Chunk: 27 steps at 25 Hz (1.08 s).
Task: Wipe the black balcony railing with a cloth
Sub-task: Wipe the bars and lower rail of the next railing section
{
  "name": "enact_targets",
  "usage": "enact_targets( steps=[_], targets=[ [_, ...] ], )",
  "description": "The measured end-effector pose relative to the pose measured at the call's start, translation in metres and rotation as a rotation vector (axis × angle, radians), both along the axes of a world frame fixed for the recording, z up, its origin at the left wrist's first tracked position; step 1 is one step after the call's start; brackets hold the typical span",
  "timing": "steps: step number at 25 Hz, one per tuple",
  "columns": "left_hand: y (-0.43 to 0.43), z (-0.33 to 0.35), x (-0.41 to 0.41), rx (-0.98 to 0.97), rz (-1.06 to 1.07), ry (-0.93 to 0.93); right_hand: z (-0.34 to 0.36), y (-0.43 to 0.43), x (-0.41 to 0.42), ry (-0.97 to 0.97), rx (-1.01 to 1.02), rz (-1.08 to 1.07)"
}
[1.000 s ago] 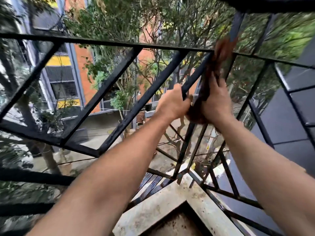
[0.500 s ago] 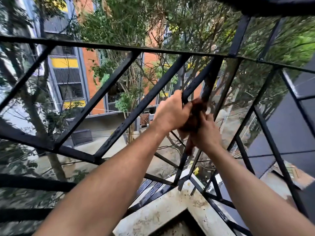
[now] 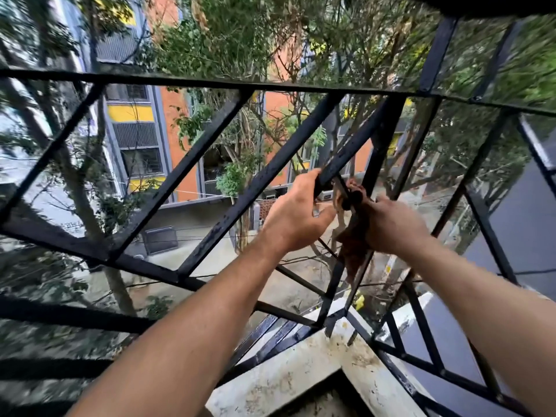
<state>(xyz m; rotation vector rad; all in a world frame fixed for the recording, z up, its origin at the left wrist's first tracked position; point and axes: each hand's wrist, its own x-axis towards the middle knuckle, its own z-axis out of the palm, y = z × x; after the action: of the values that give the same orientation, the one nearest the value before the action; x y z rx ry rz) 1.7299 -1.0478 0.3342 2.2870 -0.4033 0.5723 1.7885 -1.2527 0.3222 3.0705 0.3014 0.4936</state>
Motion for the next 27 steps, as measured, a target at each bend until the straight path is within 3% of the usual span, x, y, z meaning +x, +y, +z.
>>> enact_targets(
  steps=[1, 3, 4, 6, 8, 10, 11, 12, 14, 15, 16, 18, 19, 21, 23, 25, 27],
  targets=[
    [0.001, 0.001, 0.000, -0.040, -0.017, 0.016, 0.012, 0.012, 0.000, 0.104, 0.178, -0.013],
    [0.000, 0.001, 0.001, -0.113, -0.067, 0.039, 0.029, 0.037, -0.010, 0.423, 0.921, 0.064],
    [-0.001, 0.000, 0.004, -0.179, -0.103, 0.028, 0.041, 0.047, -0.012, 0.518, 1.168, 0.125],
    [-0.003, 0.000, 0.011, -0.352, -0.178, 0.057, 0.055, 0.051, -0.016, 0.629, 1.370, 0.314],
    [-0.001, -0.002, 0.011, -0.325, -0.145, 0.067, 0.040, 0.039, -0.027, 0.485, 1.219, 0.327],
    [-0.003, -0.004, 0.005, -0.128, -0.047, 0.023, 0.006, 0.017, -0.032, 0.271, 0.632, 0.195],
    [-0.005, -0.003, 0.001, -0.066, -0.020, 0.001, -0.003, 0.015, -0.029, 0.229, 0.549, 0.164],
    [-0.005, -0.003, 0.001, -0.047, -0.006, -0.020, -0.001, 0.020, -0.025, 0.252, 0.665, 0.193],
    [-0.004, -0.002, 0.002, -0.063, -0.025, -0.031, 0.008, 0.042, -0.021, 0.304, 1.200, 0.276],
    [-0.003, -0.003, 0.003, -0.078, -0.033, -0.033, 0.007, 0.050, -0.023, 0.254, 1.362, 0.346],
    [-0.002, -0.007, 0.003, -0.099, -0.037, -0.043, -0.002, 0.054, -0.030, 0.155, 1.380, 0.432],
    [-0.001, -0.007, 0.000, -0.104, -0.043, -0.067, -0.046, 0.040, -0.040, -0.061, 1.078, 0.469],
    [-0.001, -0.008, 0.001, -0.102, -0.042, -0.071, -0.071, 0.026, -0.040, -0.063, 0.865, 0.411],
    [-0.001, -0.009, 0.001, -0.093, -0.040, -0.087, -0.114, -0.001, -0.037, 0.122, 0.476, 0.242],
    [0.000, -0.009, 0.003, -0.067, -0.009, -0.103, -0.126, -0.013, -0.025, 0.237, 0.108, 0.220],
    [-0.001, -0.007, 0.003, -0.072, 0.002, -0.102, -0.088, -0.018, -0.014, 0.298, -0.014, 0.220],
    [-0.003, -0.007, 0.000, -0.071, 0.006, -0.104, -0.047, -0.027, 0.000, 0.231, 0.046, 0.236]
  ],
)
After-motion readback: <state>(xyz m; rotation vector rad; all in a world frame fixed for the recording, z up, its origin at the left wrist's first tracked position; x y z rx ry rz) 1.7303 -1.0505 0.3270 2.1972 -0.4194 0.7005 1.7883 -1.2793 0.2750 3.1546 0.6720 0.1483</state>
